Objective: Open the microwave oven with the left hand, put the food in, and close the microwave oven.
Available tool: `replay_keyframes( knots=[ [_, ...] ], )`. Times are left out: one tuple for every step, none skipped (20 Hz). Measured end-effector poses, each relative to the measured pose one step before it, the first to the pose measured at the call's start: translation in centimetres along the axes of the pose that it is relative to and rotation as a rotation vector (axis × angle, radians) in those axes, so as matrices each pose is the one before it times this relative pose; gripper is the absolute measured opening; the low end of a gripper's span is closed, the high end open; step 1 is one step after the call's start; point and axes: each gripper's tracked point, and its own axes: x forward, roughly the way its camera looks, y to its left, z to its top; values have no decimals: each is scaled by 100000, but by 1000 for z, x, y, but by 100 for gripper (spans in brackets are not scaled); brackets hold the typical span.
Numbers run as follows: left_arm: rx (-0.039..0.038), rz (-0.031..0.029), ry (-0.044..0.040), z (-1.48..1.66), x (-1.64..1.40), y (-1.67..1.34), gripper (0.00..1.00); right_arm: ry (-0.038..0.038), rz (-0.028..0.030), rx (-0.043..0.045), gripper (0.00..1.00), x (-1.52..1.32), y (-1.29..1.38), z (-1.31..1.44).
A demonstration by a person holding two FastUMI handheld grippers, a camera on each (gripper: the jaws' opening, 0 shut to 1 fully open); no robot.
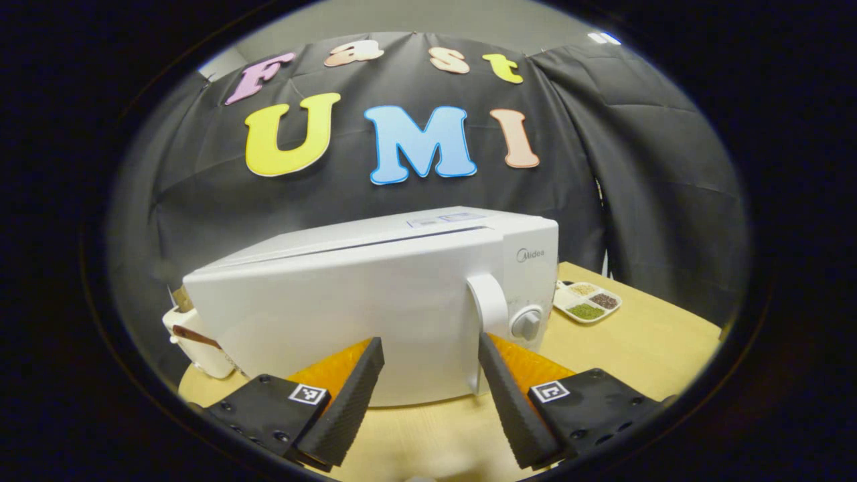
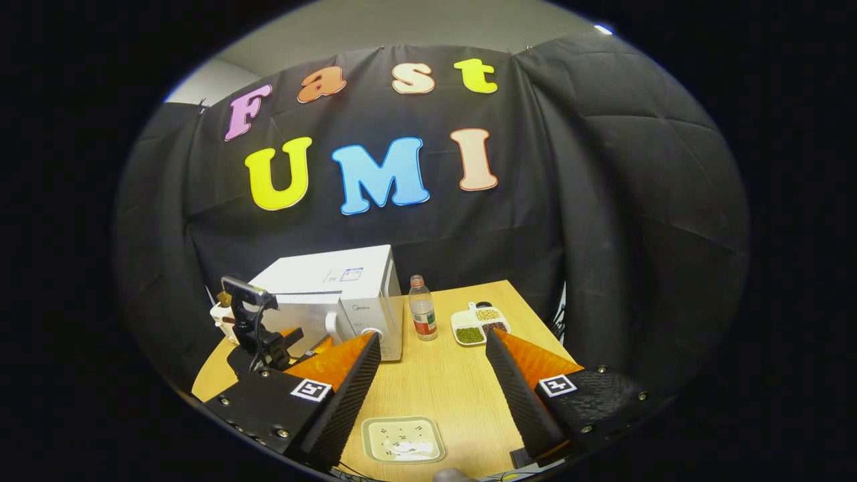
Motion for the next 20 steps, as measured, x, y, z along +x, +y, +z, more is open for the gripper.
replay_keyframes(
  knots=[
    [-466, 624, -452, -135, -160, 85, 94, -97, 219, -113, 97, -30, -59, 152],
    [178, 641, -255, 13, 64, 237, 97, -207, 226, 156, 97, 100, -155, 125],
    [-127, -179, -458, 159, -40, -85, 99, -38, 211, -29, 97, 67, -86, 103],
    [-103, -6, 158, -94, 45, -79, 96, -183, -54, -245, 97, 55, -145, -19],
    [-284, 67, -126, 4, 22, 14, 95, 332, -164, -499, 97, 112, -201, 32],
    [-690, 109, -568, 125, -14, 58, 100, 268, 163, -376, 97, 18, -147, -124],
    [-466, 100, -617, -106, 227, -96, 99, -36, 119, -14, 97, -119, -23, 96],
    [120, 662, -26, 91, 250, -133, 98, 388, 351, 286, 97, 10, -112, 113],
    [2793, 4564, -847, 308, 580, 608, 98, 705, 694, 423, 97, 65, 36, -12],
    [1038, -3191, 2278, -204, -6, -1092, 99, 168, 507, 290, 97, -87, 70, -154],
    [419, 394, 495, 369, 23, -344, 100, 32, 691, 64, 97, -58, 67, 82],
    [1914, 1144, -539, -99, 428, -19, 99, -209, 916, -314, 97, 27, 185, 1],
    [2285, 1020, -22, 172, -64, 105, 100, -218, 458, -633, 97, -97, -18, 106],
    [566, 329, -526, 342, -470, -11, 99, -184, 549, -321, 97, 24, -1, 98],
    [-1576, -1417, -922, 575, -470, -352, 98, -522, 855, 105, 97, -73, 46, 169],
    [-960, -749, 316, 396, -732, -273, 98, -591, 228, -55, 97, 2, 2, 237],
    [-363, -774, -377, 602, -1015, -111, 94, -779, 585, -233, 97, -162, -49, 429],
    [-309, 86, -745, 983, -1268, 24, 98, -1246, 615, -235, 97, -145, 45, 374],
    [-1339, 218, -2045, 1342, -1524, 304, 100, -1524, 770, -1252, 97, -104, 106, 565],
    [-2031, 635, -1489, 1469, -1708, 473, 100, -2105, -559, -1557, 97, -134, -211, 578]
  ],
)
